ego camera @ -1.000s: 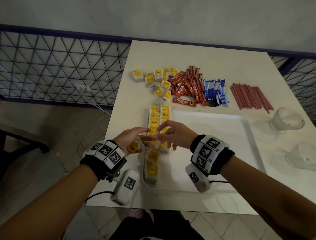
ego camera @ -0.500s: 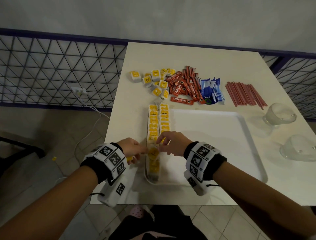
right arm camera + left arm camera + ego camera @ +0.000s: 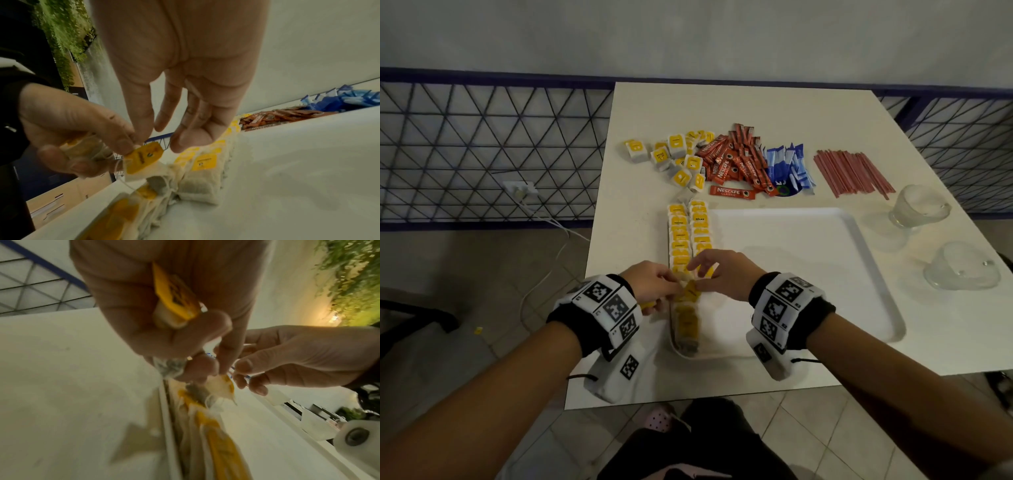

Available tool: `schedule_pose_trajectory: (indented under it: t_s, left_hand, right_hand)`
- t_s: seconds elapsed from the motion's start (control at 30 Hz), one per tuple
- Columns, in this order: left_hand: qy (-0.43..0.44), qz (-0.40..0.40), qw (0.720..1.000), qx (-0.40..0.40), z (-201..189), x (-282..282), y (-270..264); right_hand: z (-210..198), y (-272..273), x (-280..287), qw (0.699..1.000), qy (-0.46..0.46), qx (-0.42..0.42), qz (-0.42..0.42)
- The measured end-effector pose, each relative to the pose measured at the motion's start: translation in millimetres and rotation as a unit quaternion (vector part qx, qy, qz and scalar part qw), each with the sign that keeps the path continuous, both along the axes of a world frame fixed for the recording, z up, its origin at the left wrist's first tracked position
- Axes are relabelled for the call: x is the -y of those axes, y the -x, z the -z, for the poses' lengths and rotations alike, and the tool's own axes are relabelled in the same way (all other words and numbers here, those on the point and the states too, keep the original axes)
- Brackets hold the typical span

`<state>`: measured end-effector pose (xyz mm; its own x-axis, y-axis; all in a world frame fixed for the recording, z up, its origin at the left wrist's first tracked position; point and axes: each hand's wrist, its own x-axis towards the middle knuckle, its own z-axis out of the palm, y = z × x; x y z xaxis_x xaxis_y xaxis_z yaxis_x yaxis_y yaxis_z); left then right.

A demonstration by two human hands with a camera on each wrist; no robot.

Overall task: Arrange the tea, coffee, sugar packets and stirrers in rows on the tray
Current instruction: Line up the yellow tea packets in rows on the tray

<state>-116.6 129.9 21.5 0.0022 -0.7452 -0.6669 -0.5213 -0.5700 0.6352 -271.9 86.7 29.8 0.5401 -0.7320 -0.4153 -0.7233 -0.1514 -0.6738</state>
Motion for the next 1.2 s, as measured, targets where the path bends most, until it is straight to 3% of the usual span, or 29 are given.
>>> schedule_pose_trajectory:
  t_s: [0.2,0.37,0.57,0.77,1.1,1.2]
  left_hand:
    - [0.049,0.072,0.996,0.027,-28.3,18.6,17.3]
    - [0.059,0.026,0.997,-0.050,-31.4,22.0,22.0]
    - [0.089,-0.022,0.992,-0.090,-18.4,19.2,18.2]
    - [0.085,-0.021,0.990,-0.106,-11.9,17.4,20.1]
    - [0.118,-0.017,0.988,-0.103,-16.5,28.7,8.7]
    - [0.131,-0.046,0.982,-0.127,-12.8,30.2,11.4]
  right_hand:
    - [-17.9,7.0,9.3,0.998,0.043,-0.018,-0.039]
    - [-16.8,21.2,18.4,0.997,0.054,-0.040,-0.025]
    - [-11.1,35.1,23.2,0.999,-0.009,-0.002,0.040]
    - [-4.3,36.5,28.9,0.988,-0.096,0.069,0.100]
    - [-10.4,37.3,39.1,0.996,-0.084,0.002,-0.026]
    - [-10.7,34.1,39.0,0.993,-0.113,0.018,-0.023]
